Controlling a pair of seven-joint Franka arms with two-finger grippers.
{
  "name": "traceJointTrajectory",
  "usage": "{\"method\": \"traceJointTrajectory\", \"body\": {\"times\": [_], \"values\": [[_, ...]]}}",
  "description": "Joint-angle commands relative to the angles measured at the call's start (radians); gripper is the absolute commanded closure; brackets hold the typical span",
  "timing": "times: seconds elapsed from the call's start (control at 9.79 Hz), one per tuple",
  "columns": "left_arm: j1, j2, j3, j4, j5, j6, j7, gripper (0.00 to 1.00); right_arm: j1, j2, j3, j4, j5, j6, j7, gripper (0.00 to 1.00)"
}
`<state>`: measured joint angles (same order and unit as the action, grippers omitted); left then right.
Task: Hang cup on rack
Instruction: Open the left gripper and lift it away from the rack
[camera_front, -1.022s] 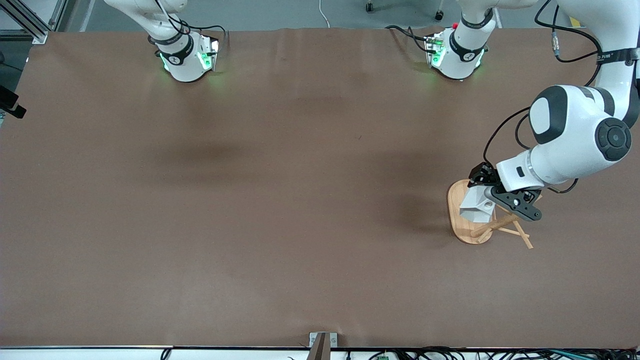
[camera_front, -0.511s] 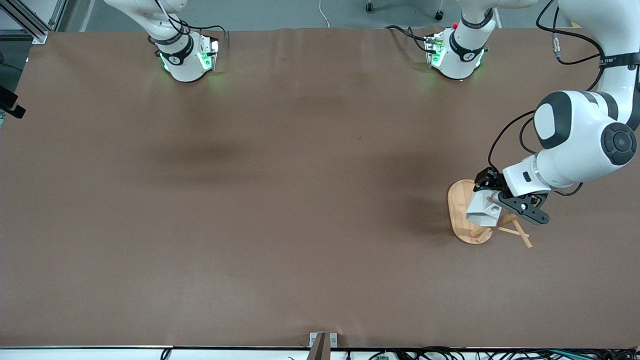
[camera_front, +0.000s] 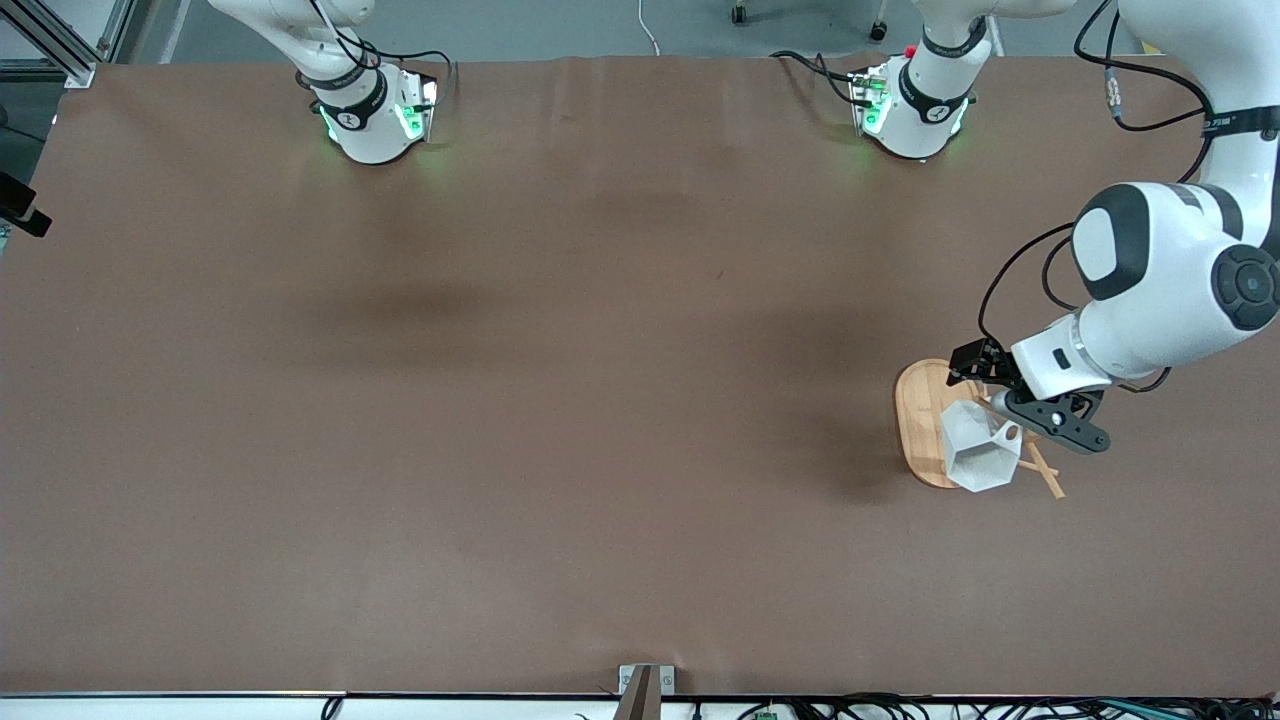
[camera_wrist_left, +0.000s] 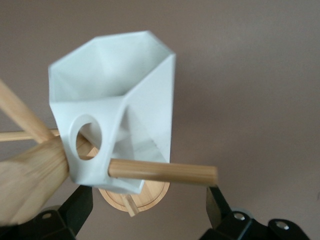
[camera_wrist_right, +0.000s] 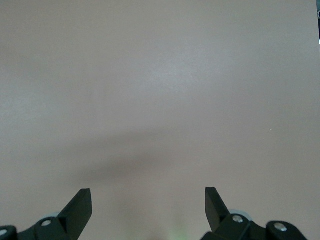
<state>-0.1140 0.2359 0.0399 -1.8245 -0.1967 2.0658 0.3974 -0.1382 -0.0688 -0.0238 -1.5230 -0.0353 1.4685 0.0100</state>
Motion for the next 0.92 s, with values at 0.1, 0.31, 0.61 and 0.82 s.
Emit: {"method": "traceJointTrajectory", "body": {"times": [0.1,0.31,0.61,0.82], "values": [[0.028,-0.096,-0.066,0.056,0.041,-0.184,-0.190,0.00,-0.021,0.009,0.012,0.020,0.020,-0.016,-0.002,0.00],[0.050,-0.174,-0.133,0.091,0.153,-0.257,-0.381,0.00,-0.021,0.009,0.012,0.020,0.021,-0.014,-0.002,0.00],[0.077,-0.262,-0.161,0.131,0.184,-0.341,-0.464,0.00,-0.018,0.009,0.012,0.018,0.022,0.004,-0.004,0.00],[0.140,-0.257,-0.161,0.204,0.184,-0.414,-0.349,0.00,-0.020,0.007,0.010,0.017,0.069,0.021,-0.002,0.00]]}}
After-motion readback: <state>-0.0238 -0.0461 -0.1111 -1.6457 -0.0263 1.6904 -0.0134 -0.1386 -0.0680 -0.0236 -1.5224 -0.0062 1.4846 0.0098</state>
